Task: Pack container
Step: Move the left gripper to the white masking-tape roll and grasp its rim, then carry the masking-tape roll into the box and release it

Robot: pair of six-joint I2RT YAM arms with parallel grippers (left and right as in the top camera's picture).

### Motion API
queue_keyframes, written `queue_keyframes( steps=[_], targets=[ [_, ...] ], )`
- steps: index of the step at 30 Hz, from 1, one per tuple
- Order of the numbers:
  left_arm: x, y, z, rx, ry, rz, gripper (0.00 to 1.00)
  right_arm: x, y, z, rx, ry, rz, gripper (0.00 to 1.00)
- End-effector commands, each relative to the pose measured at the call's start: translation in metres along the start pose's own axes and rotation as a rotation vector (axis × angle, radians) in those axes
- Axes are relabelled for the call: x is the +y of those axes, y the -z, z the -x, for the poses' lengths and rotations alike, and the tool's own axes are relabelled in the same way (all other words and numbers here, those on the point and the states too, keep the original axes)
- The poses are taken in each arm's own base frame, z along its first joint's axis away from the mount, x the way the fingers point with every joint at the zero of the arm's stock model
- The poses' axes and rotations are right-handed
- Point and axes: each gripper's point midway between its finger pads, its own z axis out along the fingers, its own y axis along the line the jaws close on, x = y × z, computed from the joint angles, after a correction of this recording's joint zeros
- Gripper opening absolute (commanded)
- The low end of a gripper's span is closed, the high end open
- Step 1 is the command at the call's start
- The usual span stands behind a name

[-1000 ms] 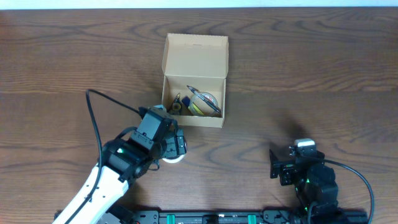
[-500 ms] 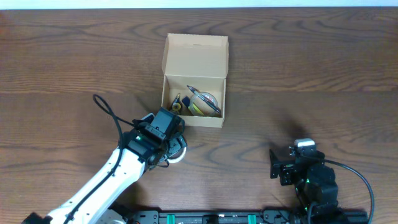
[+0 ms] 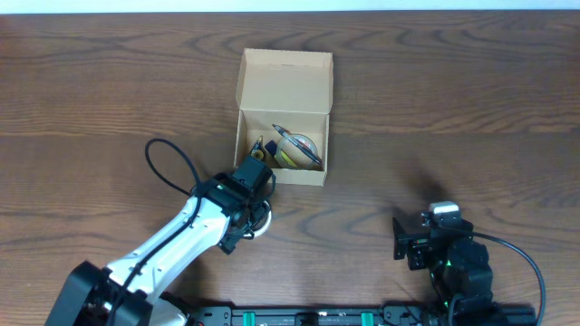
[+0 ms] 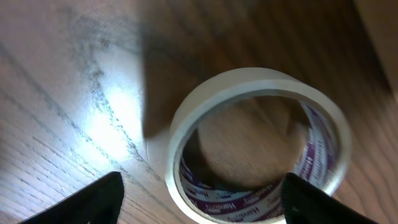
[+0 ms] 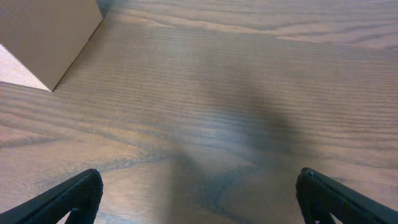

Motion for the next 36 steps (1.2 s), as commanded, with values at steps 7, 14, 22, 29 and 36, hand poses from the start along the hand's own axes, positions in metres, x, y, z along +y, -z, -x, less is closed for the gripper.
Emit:
queue_keyframes(
  steps=[7, 14, 22, 29, 36],
  targets=[
    [0.011, -0.017, -0.007, 0.040, 0.042, 0.083, 0.66, -0.002, 0.000, 0.000, -0.003, 0.005, -0.008, 0.99],
    [0.014, -0.023, -0.009, 0.051, 0.043, 0.112, 0.49, -0.002, 0.000, 0.000, -0.003, 0.005, -0.008, 0.99],
    [0.004, -0.028, -0.009, 0.054, 0.042, 0.076, 0.06, -0.002, 0.000, 0.000, -0.003, 0.005, -0.008, 0.99],
    [0.008, 0.016, -0.012, 0.058, 0.036, -0.019, 0.05, -0.002, 0.000, 0.000, -0.003, 0.005, -0.008, 0.99],
    [0.016, 0.067, -0.011, 0.021, 0.009, -0.150, 0.05, -0.002, 0.000, 0.000, -0.003, 0.005, -0.008, 0.99]
  ],
)
